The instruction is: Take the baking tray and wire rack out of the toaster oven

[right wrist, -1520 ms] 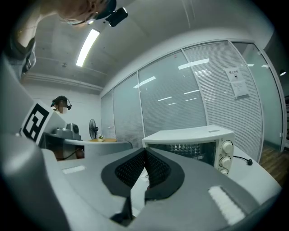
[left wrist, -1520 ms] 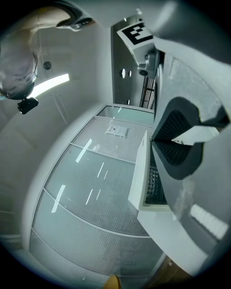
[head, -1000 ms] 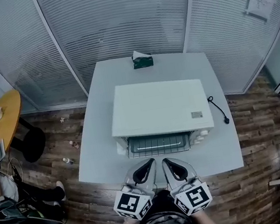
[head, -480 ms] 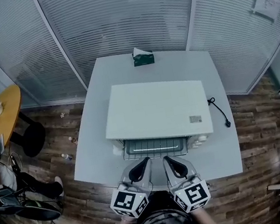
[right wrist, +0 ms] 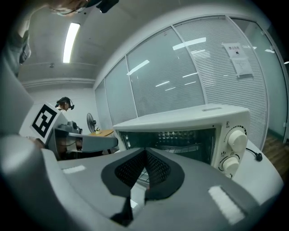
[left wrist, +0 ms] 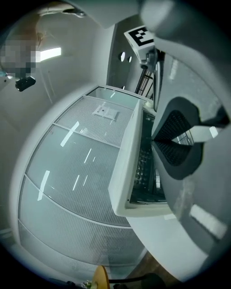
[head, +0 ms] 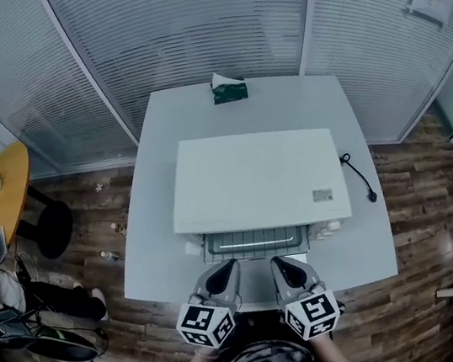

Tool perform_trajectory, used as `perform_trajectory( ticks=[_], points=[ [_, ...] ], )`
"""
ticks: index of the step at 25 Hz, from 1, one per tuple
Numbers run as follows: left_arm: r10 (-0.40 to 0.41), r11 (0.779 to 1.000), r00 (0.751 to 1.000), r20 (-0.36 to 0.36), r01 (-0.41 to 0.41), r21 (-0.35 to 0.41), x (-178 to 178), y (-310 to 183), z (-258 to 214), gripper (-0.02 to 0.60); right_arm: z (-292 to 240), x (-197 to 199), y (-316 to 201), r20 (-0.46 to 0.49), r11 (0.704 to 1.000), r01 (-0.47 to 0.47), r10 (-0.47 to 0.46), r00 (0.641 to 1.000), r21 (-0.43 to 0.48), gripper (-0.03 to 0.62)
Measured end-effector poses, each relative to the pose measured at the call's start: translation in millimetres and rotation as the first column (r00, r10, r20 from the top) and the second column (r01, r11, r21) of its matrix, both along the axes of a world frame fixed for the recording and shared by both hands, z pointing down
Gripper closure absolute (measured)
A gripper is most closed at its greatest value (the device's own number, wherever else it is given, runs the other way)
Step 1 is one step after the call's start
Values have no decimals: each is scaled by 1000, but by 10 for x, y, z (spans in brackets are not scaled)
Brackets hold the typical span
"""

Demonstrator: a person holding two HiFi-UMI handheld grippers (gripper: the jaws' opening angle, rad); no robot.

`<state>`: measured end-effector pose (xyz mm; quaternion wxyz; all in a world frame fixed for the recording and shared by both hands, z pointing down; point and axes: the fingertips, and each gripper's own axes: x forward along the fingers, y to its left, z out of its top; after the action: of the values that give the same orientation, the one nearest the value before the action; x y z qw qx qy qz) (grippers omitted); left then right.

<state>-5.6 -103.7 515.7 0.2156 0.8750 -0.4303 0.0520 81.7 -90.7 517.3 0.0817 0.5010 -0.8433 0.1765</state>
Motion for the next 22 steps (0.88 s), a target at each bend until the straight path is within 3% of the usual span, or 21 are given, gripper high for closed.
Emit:
perform_trajectory(
  ticks=[8, 17, 22],
  points=[
    [76, 989, 997, 21, -72, -129, -81, -12, 508, 578, 364, 26, 0, -18, 990, -78, 76, 997, -117, 591],
    [155, 957, 988, 8, -148, -248, 7, 120, 1078, 578, 858, 34, 31, -45, 955, -127, 119, 992, -267, 591],
    [155, 934, 988, -19, -153, -324, 32, 139, 1334, 578, 1076, 7, 42, -51, 933, -131, 121, 991, -334, 591]
  ],
)
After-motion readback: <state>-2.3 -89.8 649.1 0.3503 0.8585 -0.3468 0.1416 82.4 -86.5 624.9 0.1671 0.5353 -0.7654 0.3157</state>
